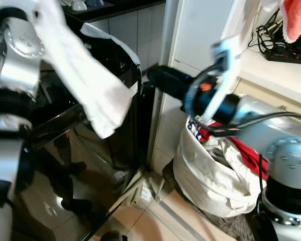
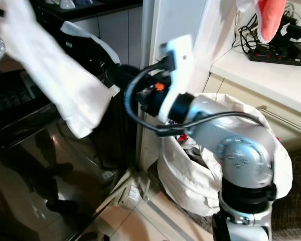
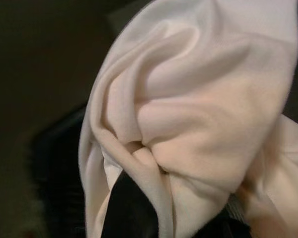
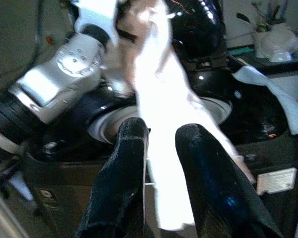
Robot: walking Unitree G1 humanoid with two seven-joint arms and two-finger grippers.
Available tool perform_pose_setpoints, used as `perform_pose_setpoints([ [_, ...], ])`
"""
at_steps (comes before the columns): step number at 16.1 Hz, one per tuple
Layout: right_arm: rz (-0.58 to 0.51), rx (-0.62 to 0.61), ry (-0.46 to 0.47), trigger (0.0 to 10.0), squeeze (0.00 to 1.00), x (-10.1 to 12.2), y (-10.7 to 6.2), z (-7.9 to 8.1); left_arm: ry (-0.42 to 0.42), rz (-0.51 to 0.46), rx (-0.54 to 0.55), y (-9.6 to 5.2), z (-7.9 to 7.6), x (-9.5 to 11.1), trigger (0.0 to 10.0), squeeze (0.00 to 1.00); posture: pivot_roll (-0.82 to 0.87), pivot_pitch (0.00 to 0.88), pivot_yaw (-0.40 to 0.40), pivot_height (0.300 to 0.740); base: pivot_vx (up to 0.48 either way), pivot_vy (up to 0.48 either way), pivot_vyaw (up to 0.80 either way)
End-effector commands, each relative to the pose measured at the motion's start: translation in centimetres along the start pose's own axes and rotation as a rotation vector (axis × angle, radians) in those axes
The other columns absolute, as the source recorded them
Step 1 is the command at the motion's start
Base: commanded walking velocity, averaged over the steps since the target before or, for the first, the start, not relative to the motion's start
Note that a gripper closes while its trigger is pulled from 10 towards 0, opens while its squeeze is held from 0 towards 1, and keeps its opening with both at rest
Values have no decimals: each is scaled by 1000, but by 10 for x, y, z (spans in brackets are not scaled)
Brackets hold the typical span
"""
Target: Clothes washing
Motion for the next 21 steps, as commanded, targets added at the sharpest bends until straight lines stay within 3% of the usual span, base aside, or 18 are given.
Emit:
perform_pose_setpoints([
  [1, 5, -38, -32, 10000, 0, -5, 5, -1, 62, -58, 58, 1, -2, 8, 9373, 0, -29, 0, -28, 740, 0, 0, 0],
  [2, 24, -38, -50, 10000, 0, -9, 7, 1, 63, -25, 25, -3, -11, 0, 7922, 0, -29, 0, -28, 740, 0, 0, 0],
  [3, 75, -32, -96, 10000, 0, -20, 10, 6, 41, 85, -89, -13, -34, -23, 8824, 0, -31, 0, -28, 740, 0, 0, 0],
  [4, 101, -30, -119, 10000, 0, -25, 10, 7, 27, 141, -147, -20, -44, -33, 10000, 0, -31, 0, -28, 740, 0, 0, 0],
  [5, 168, -19, -157, 10000, 0, -38, 10, 11, 15, 316, -316, -45, -71, -67, 10000, 0, -41, 0, -24, 740, 0, 0, 0],
  [6, 195, -9, -165, 10000, 0, -43, 8, 13, -25, 416, -386, -58, -82, -82, 10000, 0, -46, 0, -21, 740, 0, 0, 0],
  [7, 223, 8, -170, 10000, 0, -48, 6, 16, -121, 557, -471, -76, -95, -97, 10000, 0, -50, 0, -18, 740, 0, 0, 0],
  [8, 228, 14, -169, 10000, 0, -49, 6, 17, -159, 597, -489, -80, -98, -100, 10000, 0, -50, 0, -18, 740, 0, 0, 0],
  [9, 239, 43, -150, 10000, 0, -51, 3, 19, -159, 628, -515, -82, -99, -102, 10000, 1000, -48, 0, -21, 740, 0, 0, 0],
  [10, 241, 52, -144, 10000, 0, -51, 2, 20, -166, 637, -516, -81, -99, -102, 10000, 1000, -48, 0, -21, 740, 0, 0, 0],
  [11, 241, 70, -143, 10000, 0, -51, 1, 21, -242, 673, -508, -80, -98, -101, 10000, 1000, -48, 0, -21, 740, 0, 0, 0],
  [15, 222, 72, -153, 10000, 0, -49, 3, 19, -257, 651, -499, -62, -86, -93, 10000, 1000, -32, 0, -28, 740, 0, 0, 0],
  [21, 227, 71, -152, 10000, 0, -50, 2, 17, -277, 666, -508, -62, -86, -93, 10000, 1000, -29, 0, -30, 740, 0, 0, 0],
])
Point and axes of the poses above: a point about 5 cm out from each wrist's last joint towards the gripper, its own y axis pointing out of the wrist towards the gripper, its own x axis along the axis of the wrist's last joint, z = x × y, the point moved 4 cm from there along y, pointing out of the wrist towards the gripper, and after that the axes turned 6 degrees about -y, right-handed, at the moved point
